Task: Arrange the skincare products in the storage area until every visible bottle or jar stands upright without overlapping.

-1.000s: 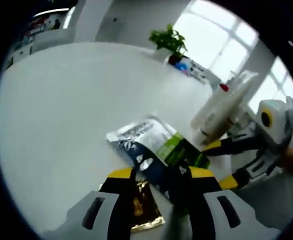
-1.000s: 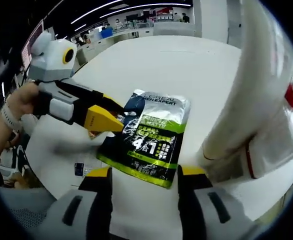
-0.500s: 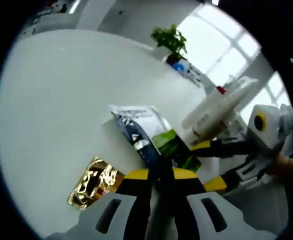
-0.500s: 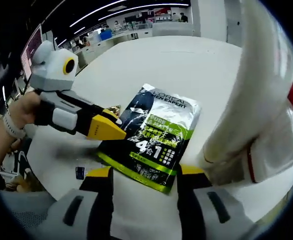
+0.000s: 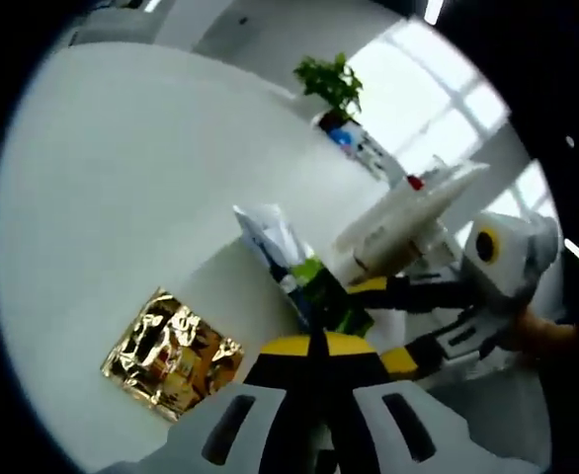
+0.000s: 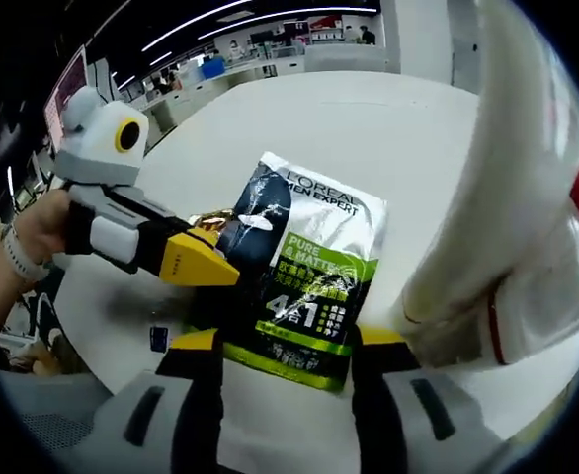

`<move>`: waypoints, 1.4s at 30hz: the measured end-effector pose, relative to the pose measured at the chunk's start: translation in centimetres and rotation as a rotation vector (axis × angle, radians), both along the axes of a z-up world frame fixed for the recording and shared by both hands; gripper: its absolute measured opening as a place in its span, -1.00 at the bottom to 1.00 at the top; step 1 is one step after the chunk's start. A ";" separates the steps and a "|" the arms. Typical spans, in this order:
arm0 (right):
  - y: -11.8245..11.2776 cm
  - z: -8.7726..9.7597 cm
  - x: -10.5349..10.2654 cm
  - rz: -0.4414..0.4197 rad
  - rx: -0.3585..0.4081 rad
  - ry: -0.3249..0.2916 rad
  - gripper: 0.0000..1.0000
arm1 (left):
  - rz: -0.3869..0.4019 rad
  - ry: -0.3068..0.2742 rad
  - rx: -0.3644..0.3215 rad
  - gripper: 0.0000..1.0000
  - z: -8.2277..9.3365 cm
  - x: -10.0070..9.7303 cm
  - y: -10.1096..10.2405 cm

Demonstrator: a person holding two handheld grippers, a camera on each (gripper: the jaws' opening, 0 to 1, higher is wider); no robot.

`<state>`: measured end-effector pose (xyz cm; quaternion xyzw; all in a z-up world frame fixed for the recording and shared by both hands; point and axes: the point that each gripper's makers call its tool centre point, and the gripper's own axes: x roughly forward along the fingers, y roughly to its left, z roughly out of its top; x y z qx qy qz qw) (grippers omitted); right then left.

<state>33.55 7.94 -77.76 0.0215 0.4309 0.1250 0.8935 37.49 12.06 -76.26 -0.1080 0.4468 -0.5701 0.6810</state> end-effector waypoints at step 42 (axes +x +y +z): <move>0.2 9.5 0.7 -0.566 1.101 -0.223 -0.65 | 0.264 0.182 -0.471 -1.00 9.4 -1.1 1.4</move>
